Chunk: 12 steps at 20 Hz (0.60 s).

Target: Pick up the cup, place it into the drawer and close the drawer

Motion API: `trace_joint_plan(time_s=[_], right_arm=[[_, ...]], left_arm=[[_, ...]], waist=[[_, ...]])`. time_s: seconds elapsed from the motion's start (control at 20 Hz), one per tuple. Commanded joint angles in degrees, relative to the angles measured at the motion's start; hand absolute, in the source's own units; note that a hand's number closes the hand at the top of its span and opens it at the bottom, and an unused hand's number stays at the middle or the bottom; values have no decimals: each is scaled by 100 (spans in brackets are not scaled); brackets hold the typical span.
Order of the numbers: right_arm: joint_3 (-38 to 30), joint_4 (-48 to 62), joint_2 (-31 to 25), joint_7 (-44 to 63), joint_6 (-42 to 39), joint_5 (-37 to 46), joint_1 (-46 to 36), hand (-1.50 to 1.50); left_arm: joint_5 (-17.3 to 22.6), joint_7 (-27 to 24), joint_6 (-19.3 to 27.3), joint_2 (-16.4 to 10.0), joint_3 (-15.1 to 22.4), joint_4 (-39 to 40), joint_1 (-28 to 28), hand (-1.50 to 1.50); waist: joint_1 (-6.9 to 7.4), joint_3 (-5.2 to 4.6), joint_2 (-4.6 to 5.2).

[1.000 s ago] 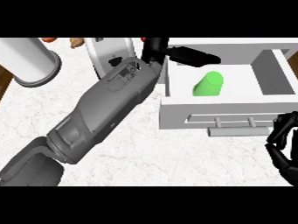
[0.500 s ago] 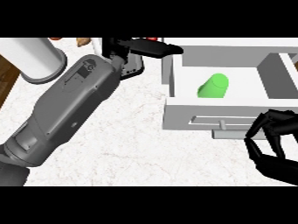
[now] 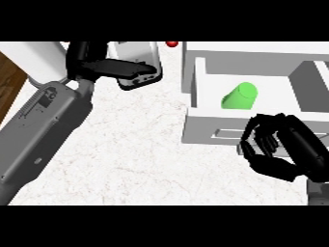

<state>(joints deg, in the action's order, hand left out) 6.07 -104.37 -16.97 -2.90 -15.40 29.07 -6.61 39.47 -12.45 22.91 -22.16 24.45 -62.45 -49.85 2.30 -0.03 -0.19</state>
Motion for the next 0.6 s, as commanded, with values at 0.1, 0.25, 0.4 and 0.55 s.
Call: trace_joint_plan(time_s=[0.1, 0.25, 0.4, 0.55], right_arm=[[705, 1449, -59, -291, 621, 1588, -704, 150], [915, 2408, 102, -612, 1147, 2124, -983, 150], [952, 3127, 339, -753, 1535, 2339, -1223, 150], [647, 4711, 576, -1152, 2047, 2428, -2021, 150]], left_arm=[[148, 72, -301, -499, -244, -703, 708, -150], [12, -113, -290, -537, -257, -920, 1107, -150], [198, -213, -612, -932, -486, -1484, 1979, -150], [251, -27, -845, -1058, -719, -1358, 1711, -150]], waist=[[122, 4, 33], [40, 8, 45], [51, 6, 23], [50, 11, 67]])
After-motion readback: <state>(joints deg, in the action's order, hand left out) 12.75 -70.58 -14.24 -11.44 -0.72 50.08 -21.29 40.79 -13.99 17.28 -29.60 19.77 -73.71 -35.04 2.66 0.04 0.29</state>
